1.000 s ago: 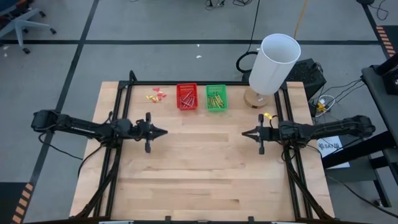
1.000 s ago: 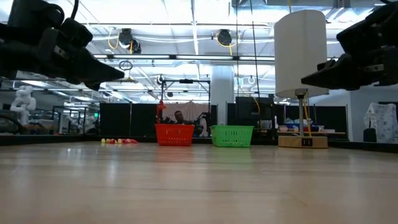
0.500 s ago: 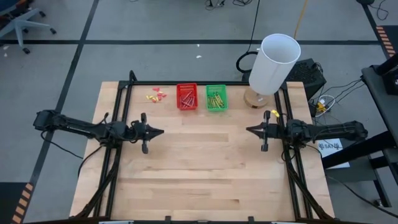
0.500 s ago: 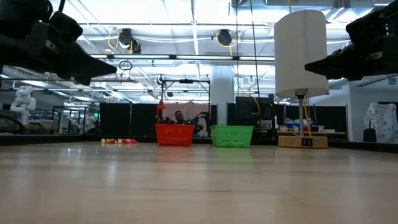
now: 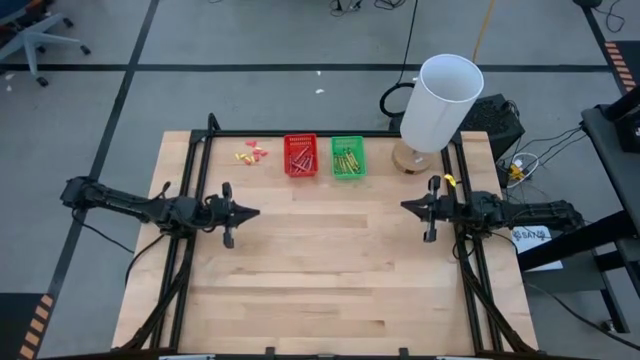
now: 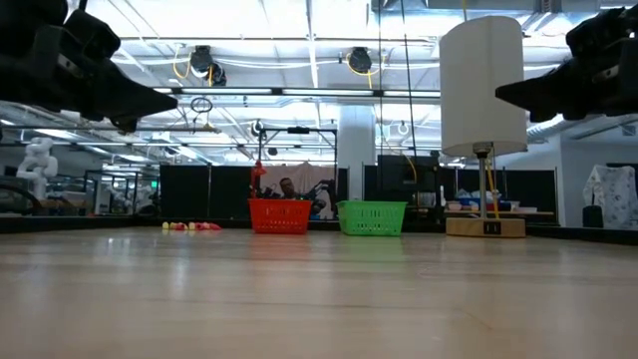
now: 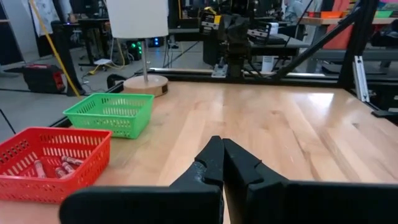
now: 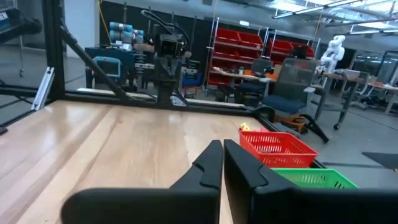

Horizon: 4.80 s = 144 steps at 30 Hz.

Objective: Sort crayons
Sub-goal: Return to Home Position

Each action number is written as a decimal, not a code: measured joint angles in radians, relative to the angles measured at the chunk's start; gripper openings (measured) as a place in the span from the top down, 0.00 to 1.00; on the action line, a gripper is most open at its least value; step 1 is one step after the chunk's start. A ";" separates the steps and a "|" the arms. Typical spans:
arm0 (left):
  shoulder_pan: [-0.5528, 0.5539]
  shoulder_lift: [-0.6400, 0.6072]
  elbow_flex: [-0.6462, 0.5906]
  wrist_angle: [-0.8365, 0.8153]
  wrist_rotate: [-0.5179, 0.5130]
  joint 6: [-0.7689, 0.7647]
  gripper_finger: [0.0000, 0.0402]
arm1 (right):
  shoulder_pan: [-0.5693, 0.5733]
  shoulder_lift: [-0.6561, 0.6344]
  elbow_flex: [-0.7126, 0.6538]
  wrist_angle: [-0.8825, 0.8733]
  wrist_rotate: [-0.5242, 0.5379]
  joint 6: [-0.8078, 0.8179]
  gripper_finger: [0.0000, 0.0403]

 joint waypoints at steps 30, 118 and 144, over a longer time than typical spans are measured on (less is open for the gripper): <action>-0.078 -0.375 -0.001 -0.239 0.055 0.103 1.00 | 0.000 0.000 0.000 -0.034 -0.104 0.032 1.00; 0.230 -0.361 -0.001 -0.253 0.289 0.054 1.00 | 0.000 0.009 0.000 0.044 -0.101 0.031 1.00; 0.230 -0.361 -0.001 -0.253 0.290 0.054 1.00 | 0.000 0.009 0.000 0.044 -0.101 0.031 1.00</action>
